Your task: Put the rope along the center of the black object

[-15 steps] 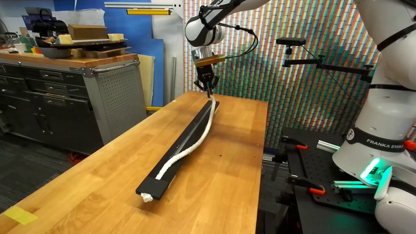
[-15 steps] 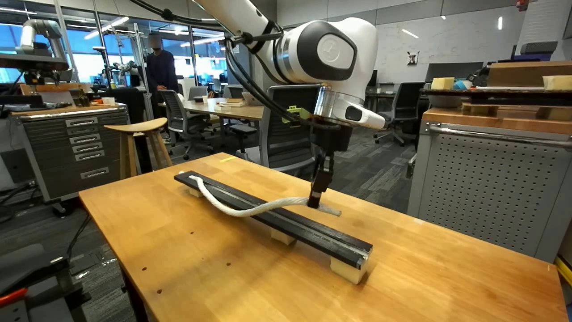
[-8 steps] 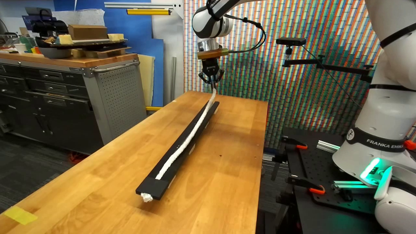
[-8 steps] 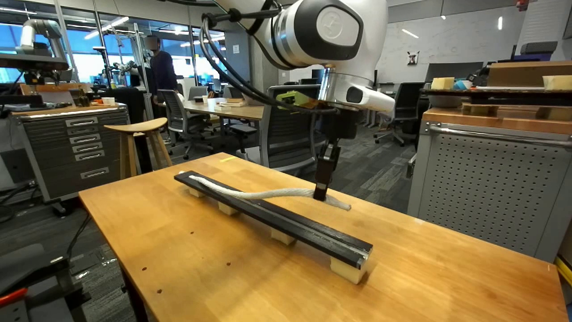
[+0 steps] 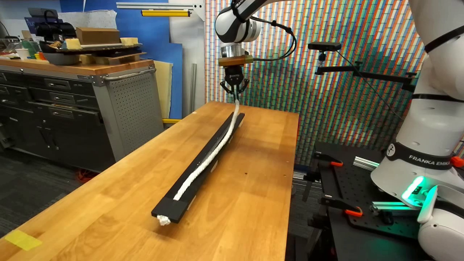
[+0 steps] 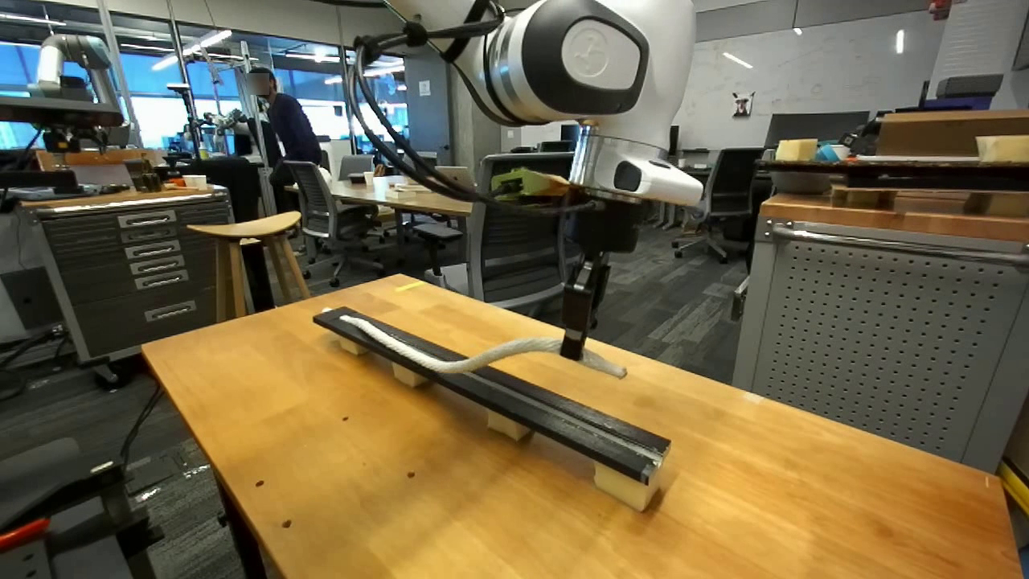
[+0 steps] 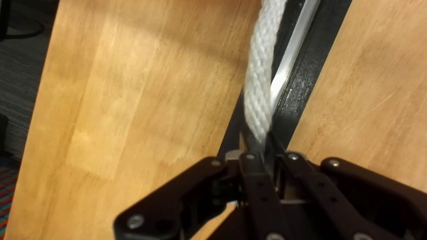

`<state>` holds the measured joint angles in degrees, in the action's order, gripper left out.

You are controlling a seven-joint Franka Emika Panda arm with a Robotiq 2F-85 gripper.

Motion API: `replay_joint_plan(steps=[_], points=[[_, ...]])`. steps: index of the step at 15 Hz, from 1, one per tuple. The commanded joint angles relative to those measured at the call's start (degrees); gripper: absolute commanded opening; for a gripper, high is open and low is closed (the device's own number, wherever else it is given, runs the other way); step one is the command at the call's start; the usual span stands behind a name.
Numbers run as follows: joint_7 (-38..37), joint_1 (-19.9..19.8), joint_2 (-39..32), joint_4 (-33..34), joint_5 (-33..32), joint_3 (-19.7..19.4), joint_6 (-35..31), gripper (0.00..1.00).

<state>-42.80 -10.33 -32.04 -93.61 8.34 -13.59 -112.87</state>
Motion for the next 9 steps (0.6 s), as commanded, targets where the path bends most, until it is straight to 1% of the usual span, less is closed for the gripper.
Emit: replay_joint_plan(steps=[1,4,9], points=[[-1.0,-0.4,-1.1,0.6,2.8,0.8,-3.2,0.03],[-2.9,0.0,-2.0,0.7,2.8,0.2,-6.3,0.03],[-9.2,1.0,-3.0,0.0,0.3,-1.8,-9.9,0.03]])
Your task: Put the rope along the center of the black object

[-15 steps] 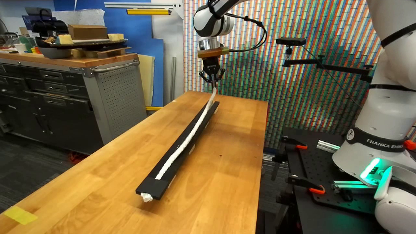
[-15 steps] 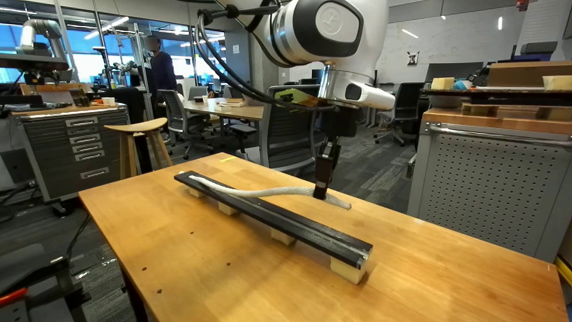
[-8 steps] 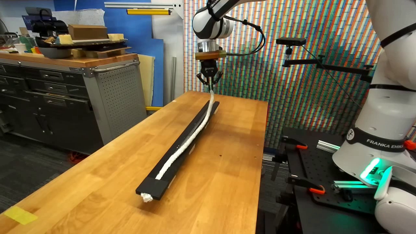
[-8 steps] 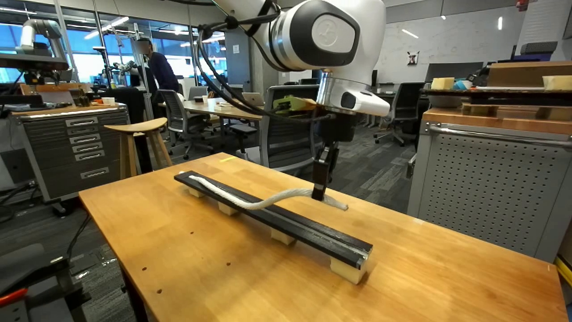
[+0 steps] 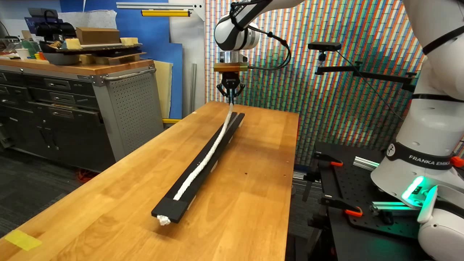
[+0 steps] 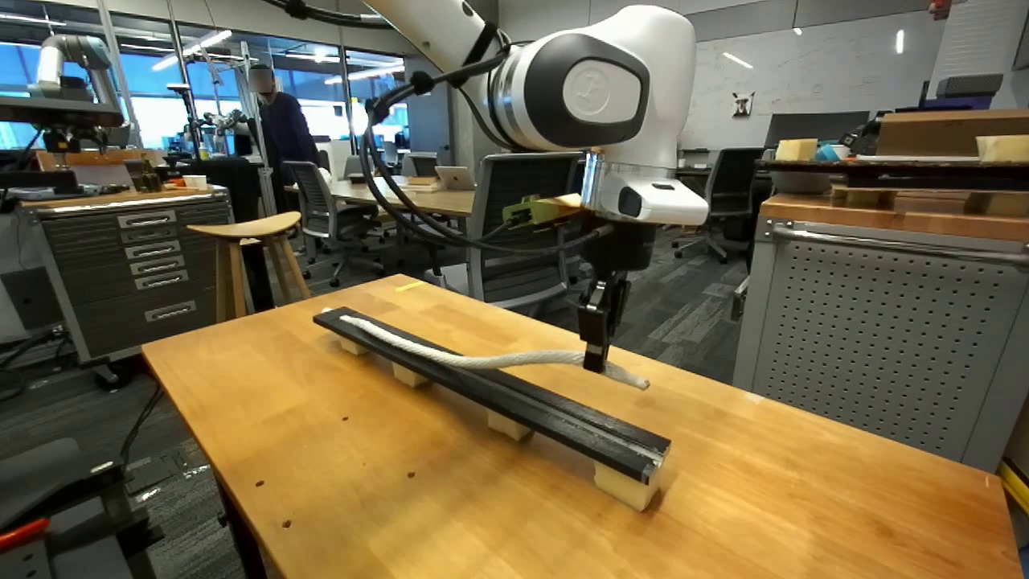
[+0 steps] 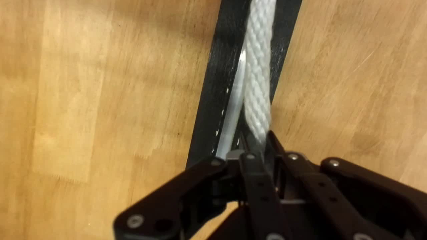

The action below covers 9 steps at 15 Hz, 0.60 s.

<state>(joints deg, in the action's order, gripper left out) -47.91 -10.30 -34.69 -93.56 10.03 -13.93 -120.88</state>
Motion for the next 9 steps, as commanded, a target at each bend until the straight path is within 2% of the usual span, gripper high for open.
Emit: replay_joint_plan(steps=[1,9], points=[[-5.5,1.3,-0.7,0.0,-2.3,-2.0,-1.8,0.03],[-9.6,2.1,-3.6,0.2,-7.6,-2.1,1.3,0.03]])
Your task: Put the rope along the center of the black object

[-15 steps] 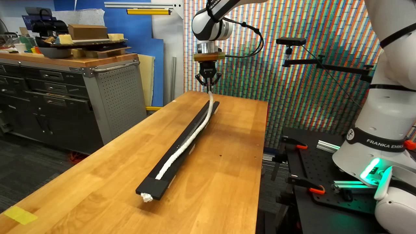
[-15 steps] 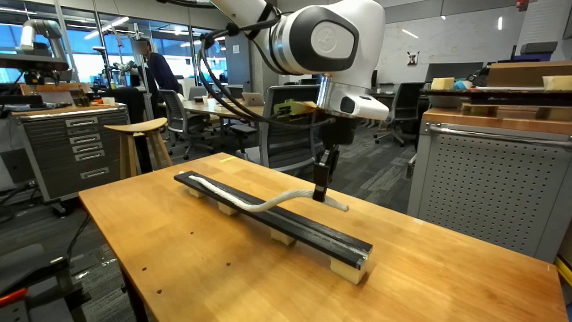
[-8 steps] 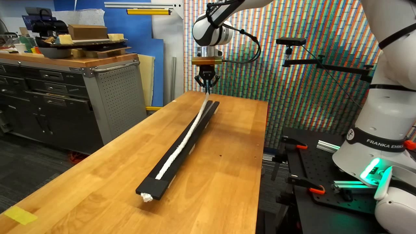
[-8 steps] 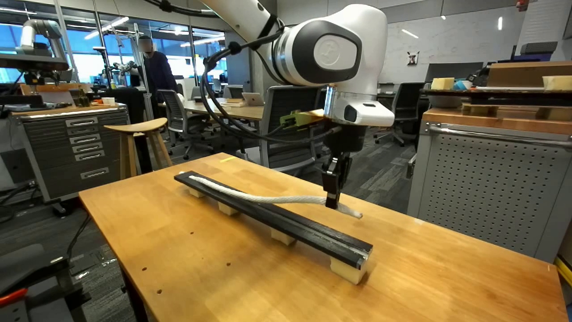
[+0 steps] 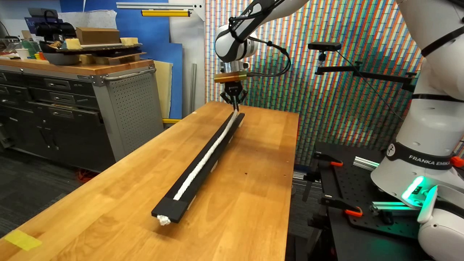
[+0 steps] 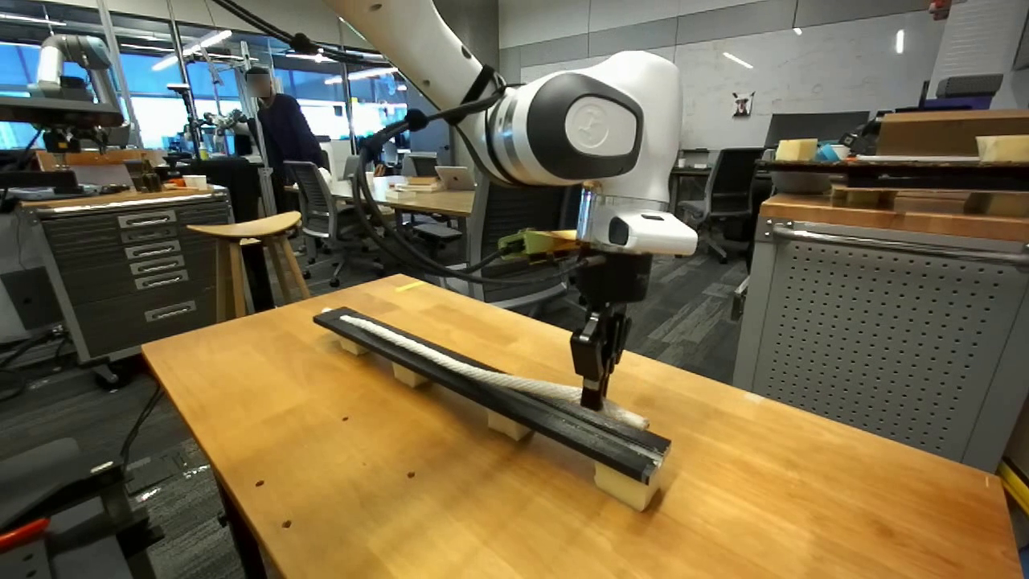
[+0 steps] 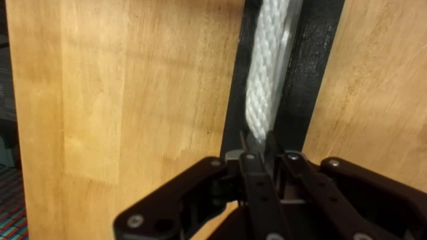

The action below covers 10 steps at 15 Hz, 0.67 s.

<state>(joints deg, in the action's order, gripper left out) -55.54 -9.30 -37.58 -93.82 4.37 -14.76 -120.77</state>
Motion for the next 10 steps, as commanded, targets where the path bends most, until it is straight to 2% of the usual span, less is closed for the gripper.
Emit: replay_joint_plan(steps=[1,10], points=[[-2.3,1.2,-0.9,0.5,-2.4,-1.4,1.1,0.03],[-6.0,0.4,-3.2,1.7,-1.4,-1.3,-0.5,0.03]])
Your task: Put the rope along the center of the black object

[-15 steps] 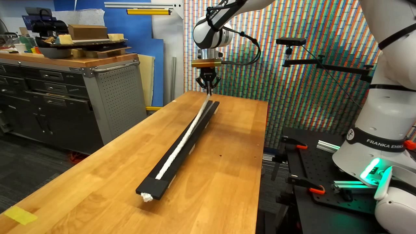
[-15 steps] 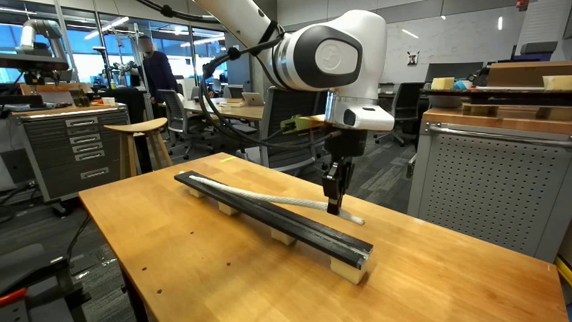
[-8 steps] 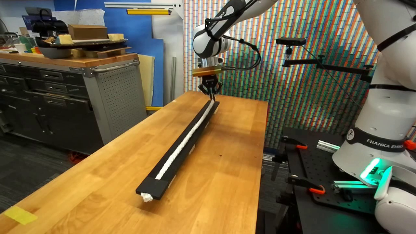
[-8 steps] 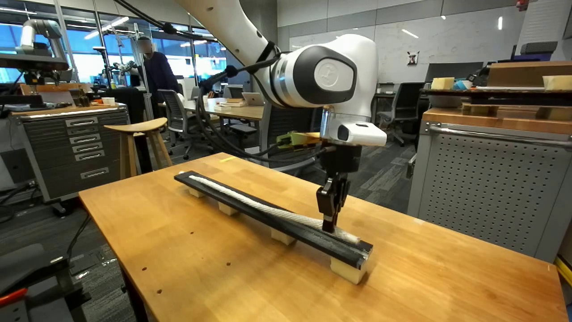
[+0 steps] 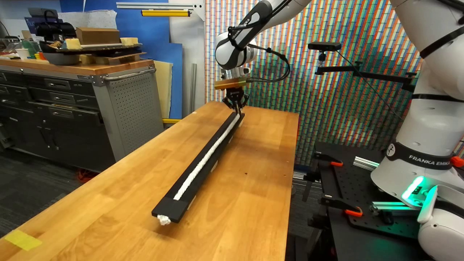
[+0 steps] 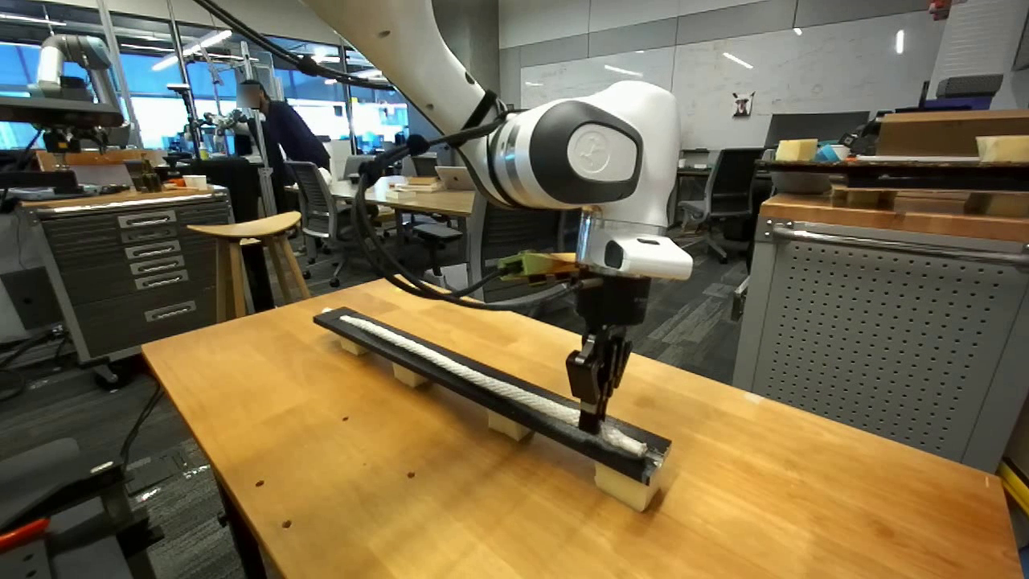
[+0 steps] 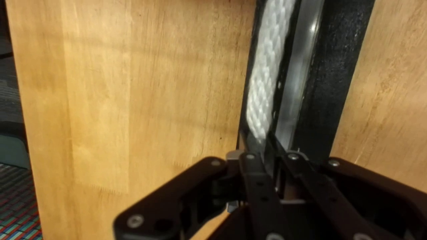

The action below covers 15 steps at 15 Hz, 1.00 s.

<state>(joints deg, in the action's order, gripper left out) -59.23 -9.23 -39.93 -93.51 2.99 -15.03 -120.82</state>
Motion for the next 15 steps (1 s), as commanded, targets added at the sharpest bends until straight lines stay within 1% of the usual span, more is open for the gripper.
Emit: replay_joint_plan(steps=[1,7,10,15], points=[[-2.7,0.2,-0.8,1.3,0.2,-0.9,-1.2,0.03],[-4.2,0.6,-0.8,0.7,-0.4,-0.9,-5.9,0.03],[-4.2,0.8,-1.1,0.9,-0.5,-0.9,-6.8,0.03],[-4.8,1.0,-1.6,1.0,-0.8,-1.3,-6.3,0.03]])
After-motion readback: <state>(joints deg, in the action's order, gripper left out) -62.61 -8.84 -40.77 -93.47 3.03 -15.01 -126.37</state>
